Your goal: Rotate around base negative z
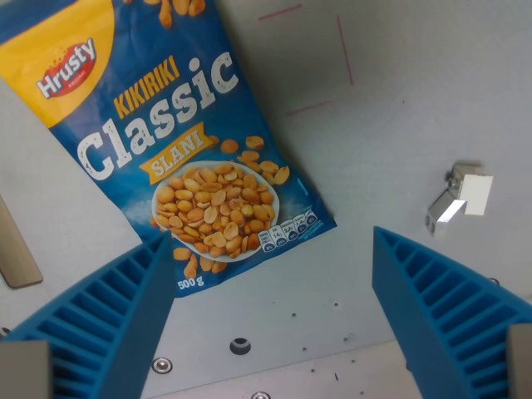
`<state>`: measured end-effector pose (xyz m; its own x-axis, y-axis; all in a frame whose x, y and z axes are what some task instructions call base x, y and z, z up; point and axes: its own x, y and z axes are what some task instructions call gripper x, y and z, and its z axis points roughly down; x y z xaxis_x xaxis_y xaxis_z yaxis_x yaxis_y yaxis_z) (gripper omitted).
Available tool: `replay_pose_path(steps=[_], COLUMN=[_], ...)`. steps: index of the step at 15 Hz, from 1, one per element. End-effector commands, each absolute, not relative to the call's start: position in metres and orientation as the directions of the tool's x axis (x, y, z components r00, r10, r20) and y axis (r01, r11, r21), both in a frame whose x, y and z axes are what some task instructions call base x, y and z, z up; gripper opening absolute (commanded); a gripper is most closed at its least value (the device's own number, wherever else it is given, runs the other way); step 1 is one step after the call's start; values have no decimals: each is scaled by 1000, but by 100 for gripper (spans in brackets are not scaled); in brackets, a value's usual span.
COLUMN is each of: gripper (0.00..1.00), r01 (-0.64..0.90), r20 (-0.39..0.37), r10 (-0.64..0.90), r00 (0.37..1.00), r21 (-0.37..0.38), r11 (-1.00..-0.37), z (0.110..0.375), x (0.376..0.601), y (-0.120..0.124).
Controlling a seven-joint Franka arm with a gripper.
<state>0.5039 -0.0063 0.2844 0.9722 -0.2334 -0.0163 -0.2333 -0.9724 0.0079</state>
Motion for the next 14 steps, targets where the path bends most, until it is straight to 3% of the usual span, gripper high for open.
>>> replay_pose_path(steps=[1, 14], gripper=[100, 100], r01=[-247, -410], r20=[-11, -11], r10=[-247, -410], r00=[969, 912], r21=[7, 6], r11=[-969, -912], z=[287, 287], x=[504, 504], y=[-6, -6])
